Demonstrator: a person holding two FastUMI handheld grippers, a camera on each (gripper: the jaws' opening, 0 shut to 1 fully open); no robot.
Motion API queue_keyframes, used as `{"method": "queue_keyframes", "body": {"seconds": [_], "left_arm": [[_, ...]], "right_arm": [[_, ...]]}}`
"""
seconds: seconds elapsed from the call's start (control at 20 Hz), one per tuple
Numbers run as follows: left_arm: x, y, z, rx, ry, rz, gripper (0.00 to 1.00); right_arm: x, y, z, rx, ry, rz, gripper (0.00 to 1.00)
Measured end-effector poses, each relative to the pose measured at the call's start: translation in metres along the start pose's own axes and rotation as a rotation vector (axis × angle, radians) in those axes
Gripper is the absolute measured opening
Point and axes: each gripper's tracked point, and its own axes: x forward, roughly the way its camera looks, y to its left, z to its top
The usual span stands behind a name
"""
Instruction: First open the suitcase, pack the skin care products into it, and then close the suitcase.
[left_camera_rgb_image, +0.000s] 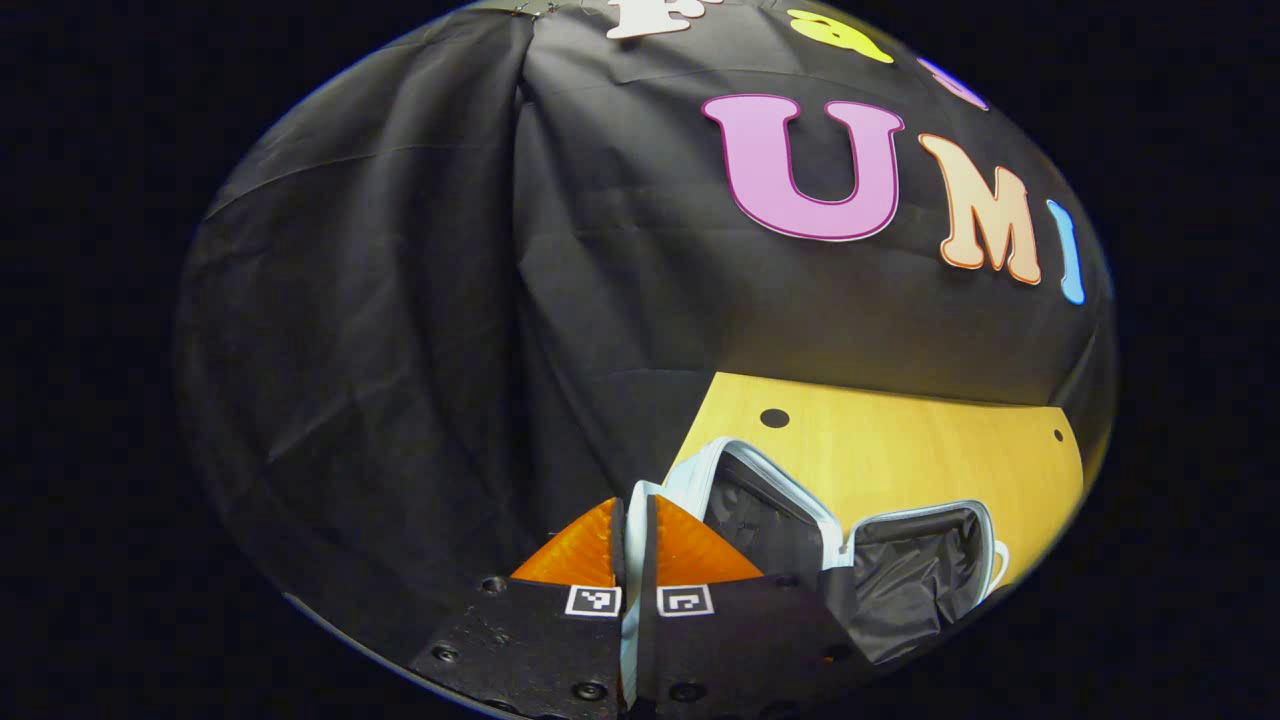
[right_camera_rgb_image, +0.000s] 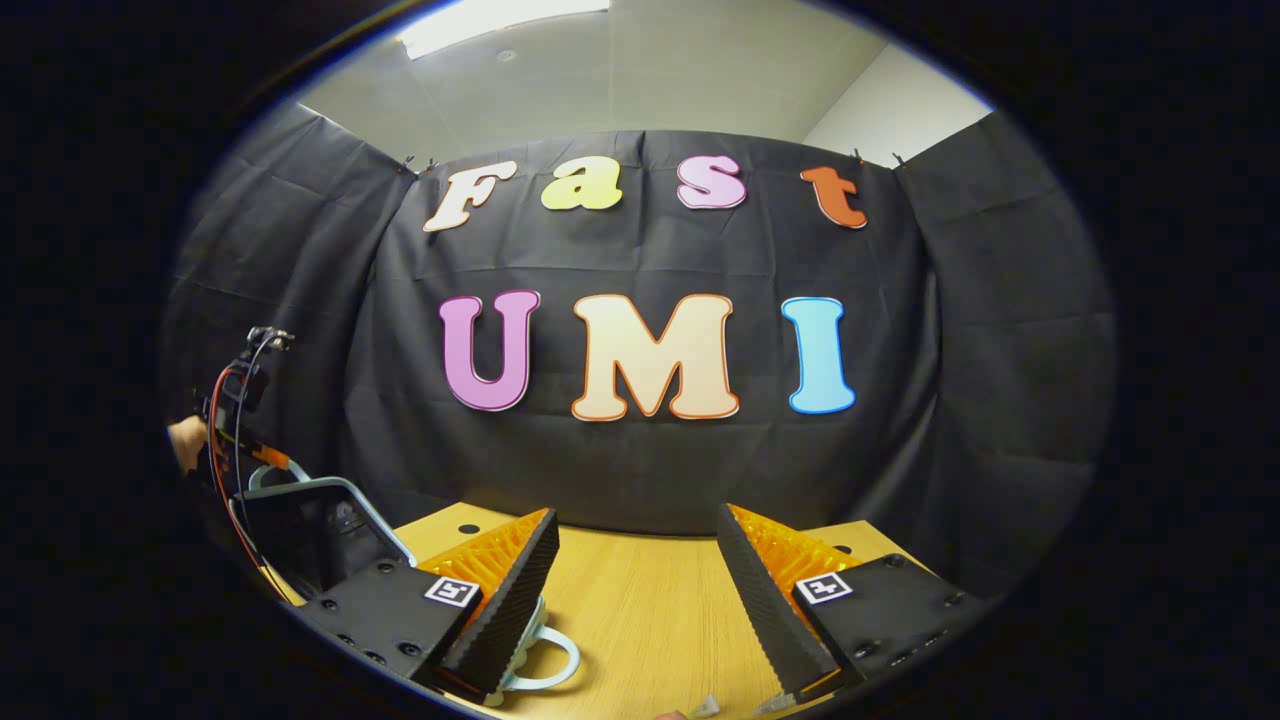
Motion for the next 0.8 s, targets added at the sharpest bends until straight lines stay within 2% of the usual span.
{"method": "queue_keyframes", "body": {"seconds": [0.15,0.35,0.45,0.55,0.6,0.65,0.8], "left_arm": [[0.012,0.017,-0.016,-0.041,0.007,0.045,0.00],[0.040,0.039,-0.062,-0.093,0.089,0.101,0.00],[0.050,0.050,-0.088,-0.106,0.140,0.163,0.02],[0.055,0.052,-0.101,-0.122,0.152,0.238,0.07],[0.056,0.051,-0.097,-0.131,0.118,0.257,0.14],[0.057,0.049,-0.088,-0.147,0.082,0.259,0.15],[0.048,0.032,-0.054,-0.152,-0.025,0.296,0.60]], "right_arm": [[-0.003,-0.010,0.010,-0.006,-0.032,-0.035,0.98],[-0.009,-0.024,0.007,-0.008,-0.030,-0.064,0.98],[-0.012,-0.031,0.005,-0.014,-0.016,-0.074,0.98],[-0.015,-0.038,0.008,-0.019,-0.016,-0.086,0.99],[-0.016,-0.040,0.010,-0.022,-0.020,-0.091,0.98],[-0.017,-0.042,0.012,-0.025,-0.025,-0.092,0.98],[-0.017,-0.046,0.017,-0.035,-0.037,-0.088,0.98]]}}
